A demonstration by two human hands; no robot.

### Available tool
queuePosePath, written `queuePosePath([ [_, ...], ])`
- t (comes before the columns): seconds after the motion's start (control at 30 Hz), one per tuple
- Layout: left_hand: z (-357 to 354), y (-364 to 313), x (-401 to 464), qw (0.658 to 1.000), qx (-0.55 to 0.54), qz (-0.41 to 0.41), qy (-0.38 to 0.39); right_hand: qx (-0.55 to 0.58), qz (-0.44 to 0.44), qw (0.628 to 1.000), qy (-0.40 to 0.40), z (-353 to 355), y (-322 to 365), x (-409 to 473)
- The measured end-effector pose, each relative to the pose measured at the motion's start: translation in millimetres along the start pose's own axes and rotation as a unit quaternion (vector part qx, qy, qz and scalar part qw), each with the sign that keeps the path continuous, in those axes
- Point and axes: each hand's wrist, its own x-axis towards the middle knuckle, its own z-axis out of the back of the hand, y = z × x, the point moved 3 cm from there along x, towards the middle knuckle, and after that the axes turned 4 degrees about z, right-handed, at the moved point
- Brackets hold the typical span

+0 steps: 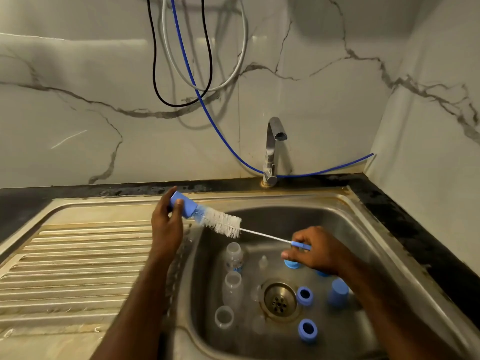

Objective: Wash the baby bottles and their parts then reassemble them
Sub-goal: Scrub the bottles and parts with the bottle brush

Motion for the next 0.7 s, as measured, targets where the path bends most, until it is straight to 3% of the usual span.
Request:
queuePosePath([
  [0.07, 5, -1, -2, 0.972, -0.192, 0.133, 0.005, 0.138, 0.024, 0.990, -0.005, 3, 1, -2],
  [0.13, 5, -5, -7, 0.893, -0.382, 0.231, 0.050, 0.235, 0.032, 0.971, -0.019, 4, -2, -1],
  [0.2, 5, -13, -8, 0.840, -0.470, 0.258, 0.085, 0.277, 0.018, 0.961, -0.007, 0, -4, 0],
  [0.27, 0, -15, -8, 0.827, -0.493, 0.254, 0.091, 0.281, 0.005, 0.960, 0.003, -5, -6, 2],
  [0.37, -6, -12, -7, 0.849, -0.472, 0.232, 0.040, 0.205, 0.006, 0.979, -0.012, -9, -6, 4],
  [0.43, -6, -8, -7, 0.894, -0.412, 0.174, 0.003, 0.113, -0.004, 0.993, 0.018, -12, -5, 5],
  [0.53, -3, -7, -8, 0.985, -0.159, 0.064, -0.024, 0.068, -0.031, 0.994, 0.076, -17, -2, 1],
  [0.6, -2, -8, -9, 0.999, -0.036, 0.004, -0.030, 0.051, -0.021, 0.997, 0.052, -15, -1, 0],
  [0.7, 1, -6, -4, 0.998, 0.024, -0.051, -0.037, 0.026, -0.002, 0.998, -0.055, -3, -2, 3],
])
